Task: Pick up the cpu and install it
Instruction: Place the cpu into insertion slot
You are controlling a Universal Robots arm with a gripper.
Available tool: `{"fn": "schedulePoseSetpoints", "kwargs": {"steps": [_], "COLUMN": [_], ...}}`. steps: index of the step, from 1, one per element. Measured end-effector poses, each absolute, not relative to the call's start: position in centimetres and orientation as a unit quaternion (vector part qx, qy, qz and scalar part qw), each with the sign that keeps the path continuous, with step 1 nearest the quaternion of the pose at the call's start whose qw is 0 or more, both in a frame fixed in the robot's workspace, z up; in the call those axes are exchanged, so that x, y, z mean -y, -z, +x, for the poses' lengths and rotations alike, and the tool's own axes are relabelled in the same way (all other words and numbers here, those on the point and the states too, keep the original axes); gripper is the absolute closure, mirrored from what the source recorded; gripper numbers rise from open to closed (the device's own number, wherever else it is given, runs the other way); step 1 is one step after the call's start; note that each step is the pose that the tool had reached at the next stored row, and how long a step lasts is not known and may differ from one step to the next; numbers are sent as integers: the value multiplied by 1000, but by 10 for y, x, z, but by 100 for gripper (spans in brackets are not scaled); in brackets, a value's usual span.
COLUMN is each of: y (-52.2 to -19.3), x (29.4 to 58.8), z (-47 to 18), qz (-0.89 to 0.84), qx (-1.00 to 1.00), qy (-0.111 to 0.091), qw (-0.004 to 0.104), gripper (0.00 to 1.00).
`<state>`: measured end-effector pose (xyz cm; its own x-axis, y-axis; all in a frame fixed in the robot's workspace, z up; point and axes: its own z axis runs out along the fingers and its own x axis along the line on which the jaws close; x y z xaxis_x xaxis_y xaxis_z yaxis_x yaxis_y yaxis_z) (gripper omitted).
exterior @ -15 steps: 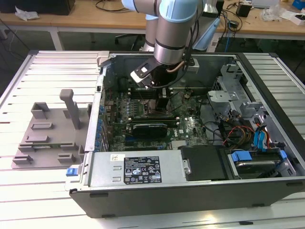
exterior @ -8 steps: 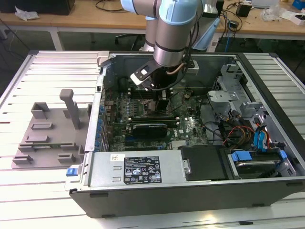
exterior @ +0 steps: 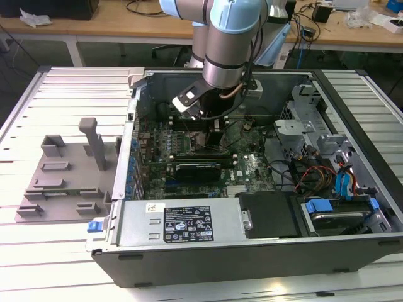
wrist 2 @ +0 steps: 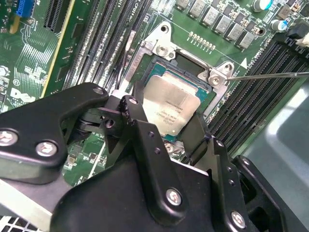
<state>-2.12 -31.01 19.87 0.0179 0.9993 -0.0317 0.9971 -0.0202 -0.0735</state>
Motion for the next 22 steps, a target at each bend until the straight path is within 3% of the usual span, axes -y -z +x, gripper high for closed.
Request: {"fn": "schedulePoseSetpoints", "kwargs": {"steps": [1, 2, 14, 20, 22], "y": [-199, -199, -199, -214, -214], "x": [310, 310, 307, 307, 307], "z": [-21, -21, -21, -21, -21], "qz": [-713, -713, -713, -713, -713], "qx": [700, 700, 700, 700, 700], "qy": [-37, -37, -36, -35, -35], "qw": [15, 15, 16, 15, 15], "gripper": [44, 38, 38, 38, 46]}}
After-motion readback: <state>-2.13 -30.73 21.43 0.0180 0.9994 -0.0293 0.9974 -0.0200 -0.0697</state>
